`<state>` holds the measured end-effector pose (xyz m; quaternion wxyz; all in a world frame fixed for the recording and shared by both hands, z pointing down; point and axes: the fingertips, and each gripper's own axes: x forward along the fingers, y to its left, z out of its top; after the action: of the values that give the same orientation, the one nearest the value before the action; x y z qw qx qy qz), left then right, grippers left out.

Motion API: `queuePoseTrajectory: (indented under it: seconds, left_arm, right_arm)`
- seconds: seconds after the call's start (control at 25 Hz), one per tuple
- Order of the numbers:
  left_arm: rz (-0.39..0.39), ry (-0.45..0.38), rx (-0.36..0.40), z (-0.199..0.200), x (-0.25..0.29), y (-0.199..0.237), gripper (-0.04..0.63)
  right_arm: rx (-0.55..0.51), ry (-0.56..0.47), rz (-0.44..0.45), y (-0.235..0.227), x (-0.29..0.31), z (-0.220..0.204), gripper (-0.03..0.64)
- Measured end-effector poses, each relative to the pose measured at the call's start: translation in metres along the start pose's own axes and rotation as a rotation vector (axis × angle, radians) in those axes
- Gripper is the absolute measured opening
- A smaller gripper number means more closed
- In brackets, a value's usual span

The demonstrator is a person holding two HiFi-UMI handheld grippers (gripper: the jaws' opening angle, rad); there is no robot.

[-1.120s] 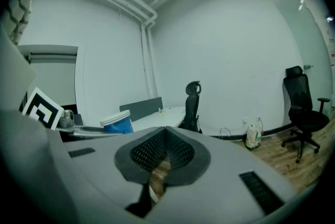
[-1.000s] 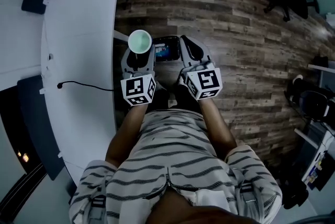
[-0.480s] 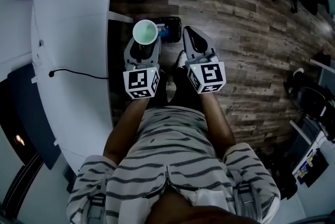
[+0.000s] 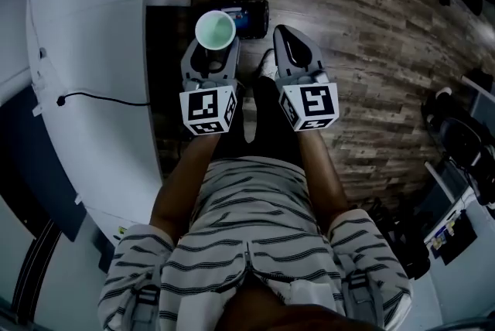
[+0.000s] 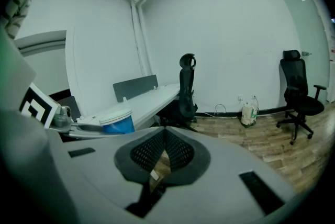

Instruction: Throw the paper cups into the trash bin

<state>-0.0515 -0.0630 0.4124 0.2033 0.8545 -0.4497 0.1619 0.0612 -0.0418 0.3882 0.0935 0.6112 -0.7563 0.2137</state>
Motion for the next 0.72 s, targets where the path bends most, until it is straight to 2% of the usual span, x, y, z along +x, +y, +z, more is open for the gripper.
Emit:
queuePoseTrajectory:
  seconds: [0.72]
  left_arm:
    - [0.029, 0.075, -0.024, -0.081, 0.024, 0.008, 0.267]
  right_arm:
    - [0.026, 0.034, 0.002, -0.009, 0.020, -0.067, 0.017]
